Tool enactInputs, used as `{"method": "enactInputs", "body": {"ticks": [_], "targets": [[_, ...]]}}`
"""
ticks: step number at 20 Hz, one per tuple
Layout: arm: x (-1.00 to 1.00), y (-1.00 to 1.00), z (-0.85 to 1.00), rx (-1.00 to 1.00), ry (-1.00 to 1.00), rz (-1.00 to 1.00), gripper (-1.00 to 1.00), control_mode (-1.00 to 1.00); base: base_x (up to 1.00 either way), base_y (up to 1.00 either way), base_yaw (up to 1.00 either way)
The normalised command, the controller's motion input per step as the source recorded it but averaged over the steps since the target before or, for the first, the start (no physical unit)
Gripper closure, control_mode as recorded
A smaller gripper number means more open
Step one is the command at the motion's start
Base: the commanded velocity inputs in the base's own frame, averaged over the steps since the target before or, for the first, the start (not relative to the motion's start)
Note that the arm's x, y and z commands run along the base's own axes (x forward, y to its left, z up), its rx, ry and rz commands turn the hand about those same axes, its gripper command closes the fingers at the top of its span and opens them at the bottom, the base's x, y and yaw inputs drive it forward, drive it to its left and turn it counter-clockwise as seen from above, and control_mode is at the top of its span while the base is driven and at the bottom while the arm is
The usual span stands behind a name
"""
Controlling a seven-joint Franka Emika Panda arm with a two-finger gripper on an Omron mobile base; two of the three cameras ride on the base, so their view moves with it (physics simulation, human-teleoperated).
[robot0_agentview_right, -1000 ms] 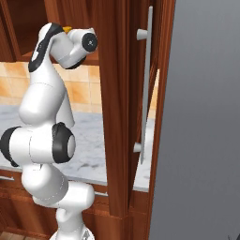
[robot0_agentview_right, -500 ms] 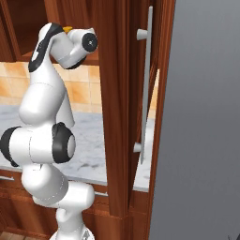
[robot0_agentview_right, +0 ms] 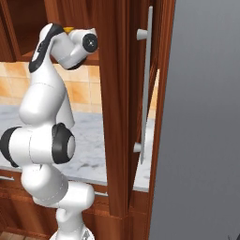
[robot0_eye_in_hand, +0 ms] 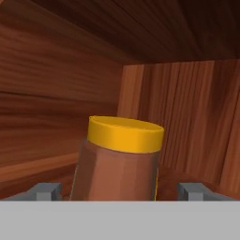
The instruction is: Pick the honey bottle and honey bottle from the counter and place them in the cabinets closest to them.
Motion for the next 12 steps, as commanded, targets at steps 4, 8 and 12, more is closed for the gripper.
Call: {"method": "enactInputs", "body": {"ticks": [4,8,12], "targets": [[-0.01,-0.09,0.0,0.0,0.0,-0.04,-1.0,-1.0,0.0,0.0,0.0],[-0.17,0.0,0.11,0.0,0.0,0.0,-1.0,-1.0,0.0,0.0,0.0],[-0.31,0.01,0.14,0.0,0.0,0.0,-1.0,-1.0,0.0,0.0,0.0]]}}
